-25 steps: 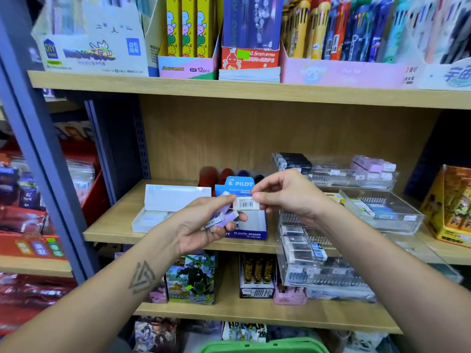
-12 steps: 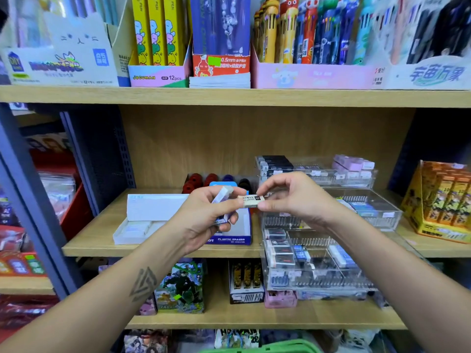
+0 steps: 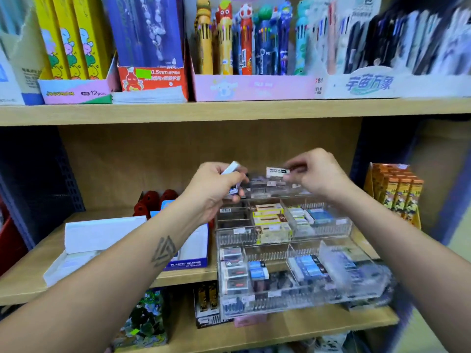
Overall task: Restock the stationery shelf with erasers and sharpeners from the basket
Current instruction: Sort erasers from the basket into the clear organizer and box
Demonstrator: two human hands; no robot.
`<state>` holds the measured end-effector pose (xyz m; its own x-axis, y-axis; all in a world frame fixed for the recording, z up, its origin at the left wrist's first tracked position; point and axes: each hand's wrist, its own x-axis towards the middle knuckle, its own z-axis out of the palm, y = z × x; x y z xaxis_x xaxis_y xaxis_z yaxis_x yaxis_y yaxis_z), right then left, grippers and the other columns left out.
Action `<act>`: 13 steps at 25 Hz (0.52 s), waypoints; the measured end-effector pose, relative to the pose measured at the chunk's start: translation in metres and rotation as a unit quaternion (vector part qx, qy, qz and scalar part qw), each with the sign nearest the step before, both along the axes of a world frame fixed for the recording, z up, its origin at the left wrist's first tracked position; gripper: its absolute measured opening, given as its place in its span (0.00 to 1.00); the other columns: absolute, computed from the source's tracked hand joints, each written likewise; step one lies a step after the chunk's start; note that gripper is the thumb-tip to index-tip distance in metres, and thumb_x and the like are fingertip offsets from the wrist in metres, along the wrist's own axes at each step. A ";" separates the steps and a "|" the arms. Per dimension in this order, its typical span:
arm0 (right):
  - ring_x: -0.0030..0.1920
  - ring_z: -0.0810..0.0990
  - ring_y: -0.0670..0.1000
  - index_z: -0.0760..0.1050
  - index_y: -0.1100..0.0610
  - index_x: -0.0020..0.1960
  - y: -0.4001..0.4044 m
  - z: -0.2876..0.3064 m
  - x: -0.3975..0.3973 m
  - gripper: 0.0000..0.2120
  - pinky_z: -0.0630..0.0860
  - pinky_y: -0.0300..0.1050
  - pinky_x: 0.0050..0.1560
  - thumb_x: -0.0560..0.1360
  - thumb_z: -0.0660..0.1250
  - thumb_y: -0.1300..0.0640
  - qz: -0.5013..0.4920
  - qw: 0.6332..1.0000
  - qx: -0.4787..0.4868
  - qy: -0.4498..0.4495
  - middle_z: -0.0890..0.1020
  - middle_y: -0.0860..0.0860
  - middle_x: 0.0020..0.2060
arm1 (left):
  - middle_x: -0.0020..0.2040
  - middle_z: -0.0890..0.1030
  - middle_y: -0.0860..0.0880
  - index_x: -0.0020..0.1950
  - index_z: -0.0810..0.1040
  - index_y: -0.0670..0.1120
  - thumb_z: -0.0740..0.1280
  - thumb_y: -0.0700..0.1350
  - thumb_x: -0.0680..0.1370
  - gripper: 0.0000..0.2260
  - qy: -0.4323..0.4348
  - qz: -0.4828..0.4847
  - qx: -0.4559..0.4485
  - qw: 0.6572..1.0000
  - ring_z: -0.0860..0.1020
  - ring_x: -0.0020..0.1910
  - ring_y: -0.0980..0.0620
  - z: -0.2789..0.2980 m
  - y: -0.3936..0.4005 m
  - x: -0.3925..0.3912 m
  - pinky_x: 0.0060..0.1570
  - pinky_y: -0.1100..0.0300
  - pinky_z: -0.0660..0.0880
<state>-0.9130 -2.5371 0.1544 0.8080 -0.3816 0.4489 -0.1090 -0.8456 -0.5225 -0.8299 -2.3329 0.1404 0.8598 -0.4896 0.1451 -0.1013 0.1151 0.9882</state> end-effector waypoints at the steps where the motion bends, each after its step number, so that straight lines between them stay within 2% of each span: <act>1: 0.45 0.83 0.47 0.84 0.55 0.56 -0.006 0.002 0.005 0.14 0.76 0.38 0.50 0.70 0.78 0.56 -0.015 1.000 -0.012 0.014 0.86 0.51 0.44 | 0.43 0.80 0.38 0.51 0.80 0.33 0.65 0.32 0.79 0.05 -0.012 0.007 0.011 1.000 0.74 0.25 0.51 0.003 -0.011 0.003 0.22 0.63 0.68; 4: 0.47 0.83 0.49 0.83 0.56 0.57 -0.019 0.003 0.024 0.14 0.76 0.38 0.50 0.71 0.78 0.58 -0.024 0.999 -0.008 0.047 0.86 0.53 0.47 | 0.39 0.79 0.39 0.46 0.78 0.36 0.66 0.33 0.78 0.03 -0.026 0.015 0.049 0.998 0.74 0.24 0.51 0.009 -0.038 0.010 0.22 0.64 0.68; 6: 0.49 0.83 0.50 0.84 0.56 0.56 -0.025 0.009 0.035 0.13 0.76 0.39 0.50 0.72 0.77 0.57 -0.021 0.995 -0.048 0.084 0.86 0.52 0.48 | 0.35 0.79 0.41 0.49 0.77 0.36 0.68 0.34 0.78 0.02 -0.010 0.011 0.056 0.998 0.73 0.23 0.51 0.011 -0.050 0.014 0.21 0.65 0.67; 9: 0.49 0.82 0.49 0.84 0.55 0.54 -0.031 0.022 0.048 0.11 0.74 0.39 0.46 0.71 0.76 0.58 -0.006 0.982 -0.102 0.156 0.85 0.50 0.49 | 0.34 0.78 0.40 0.51 0.75 0.36 0.71 0.35 0.76 0.07 0.044 0.001 0.056 0.997 0.71 0.24 0.51 0.014 -0.056 0.020 0.20 0.65 0.65; 13: 0.45 0.84 0.49 0.86 0.55 0.48 -0.039 0.028 0.066 0.08 0.80 0.42 0.48 0.69 0.78 0.60 0.038 0.960 -0.152 0.232 0.86 0.49 0.45 | 0.36 0.78 0.39 0.51 0.74 0.38 0.71 0.34 0.76 0.08 0.082 -0.006 0.046 0.996 0.71 0.25 0.50 0.014 -0.054 0.026 0.20 0.67 0.64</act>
<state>-0.8467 -2.5758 0.1824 0.9682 -0.2223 0.1149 -0.2026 -0.9659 -0.1610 -0.8040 -2.3869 0.1546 0.8618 -0.5054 -0.0437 0.0640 0.0229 0.9977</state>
